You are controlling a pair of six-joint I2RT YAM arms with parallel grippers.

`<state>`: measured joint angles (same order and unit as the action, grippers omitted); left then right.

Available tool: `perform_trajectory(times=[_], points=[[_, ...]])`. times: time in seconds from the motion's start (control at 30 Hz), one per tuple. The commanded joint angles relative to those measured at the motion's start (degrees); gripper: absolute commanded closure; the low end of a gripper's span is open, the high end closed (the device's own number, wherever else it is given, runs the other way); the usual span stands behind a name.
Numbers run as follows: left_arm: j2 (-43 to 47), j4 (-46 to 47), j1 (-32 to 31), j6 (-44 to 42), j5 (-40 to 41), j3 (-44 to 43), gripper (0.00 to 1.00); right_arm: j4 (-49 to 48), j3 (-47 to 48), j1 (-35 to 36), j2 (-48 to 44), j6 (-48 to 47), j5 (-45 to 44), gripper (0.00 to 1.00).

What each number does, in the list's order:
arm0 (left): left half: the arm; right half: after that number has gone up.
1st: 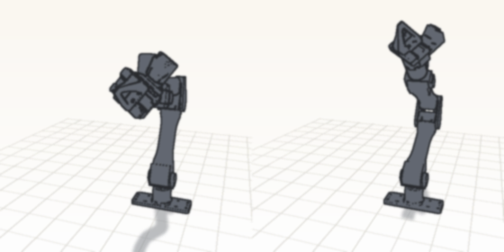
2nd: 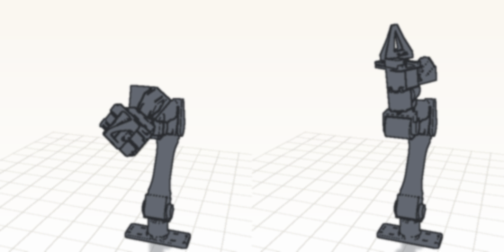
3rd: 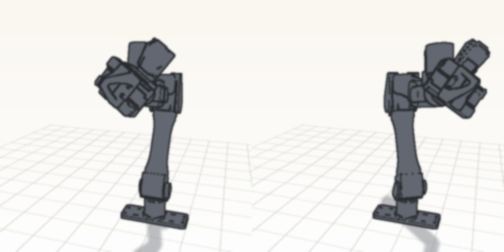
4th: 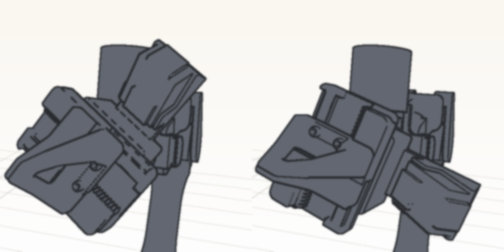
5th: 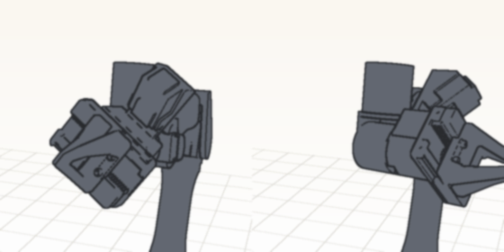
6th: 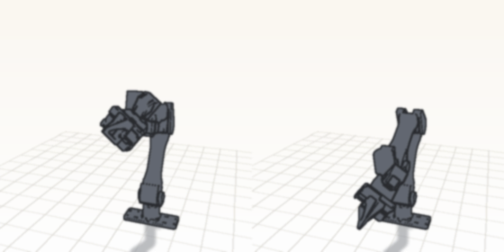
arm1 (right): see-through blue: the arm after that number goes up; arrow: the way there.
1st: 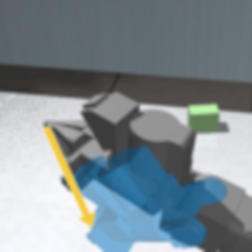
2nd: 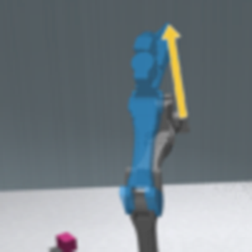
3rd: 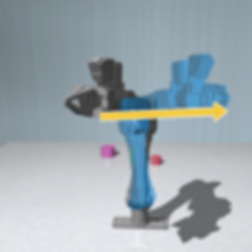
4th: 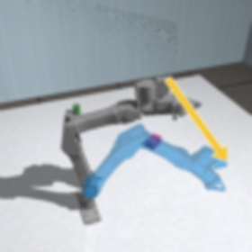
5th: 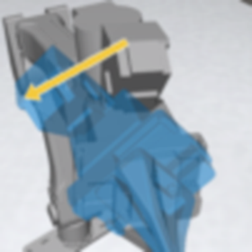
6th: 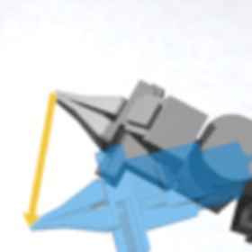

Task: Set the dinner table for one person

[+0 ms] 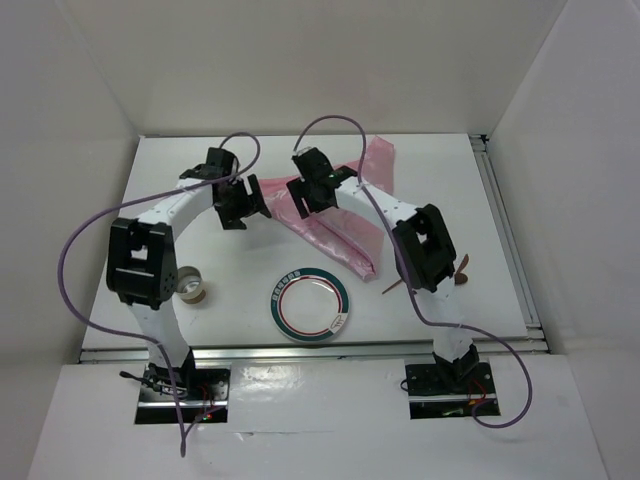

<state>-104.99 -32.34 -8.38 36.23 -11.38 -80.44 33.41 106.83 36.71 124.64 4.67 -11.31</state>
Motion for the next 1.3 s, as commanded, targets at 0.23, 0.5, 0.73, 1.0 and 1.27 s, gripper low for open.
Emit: perform_trajectory(times=[0.23, 0.5, 0.73, 1.0, 1.27], points=[[-14.4, 0.4, -5.0, 6.3, -1.4, -13.1, 0.14, -1.1, 6.7, -3.0, 7.5, -3.3, 0.3, 0.50], [-21.2, -0.4, -6.1, 9.2, -0.1, -19.6, 0.28, 0.7, 6.0, -6.8, 1.6, 1.2, 4.9, 1.00], [-25.6, -5.8, -5.6, 7.5, -2.8, -30.2, 1.00, -0.6, 0.0, -12.3, -14.6, 5.3, 12.5, 1.00], [-16.5, -11.0, -3.8, 2.1, -0.1, -36.8, 1.00, -0.6, -1.4, -20.5, -25.1, 9.3, 19.5, 1.00], [-9.5, -19.9, 0.6, -3.2, 3.5, -50.1, 1.00, -6.2, -20.7, -24.2, -40.1, 11.8, 22.2, 1.00]])
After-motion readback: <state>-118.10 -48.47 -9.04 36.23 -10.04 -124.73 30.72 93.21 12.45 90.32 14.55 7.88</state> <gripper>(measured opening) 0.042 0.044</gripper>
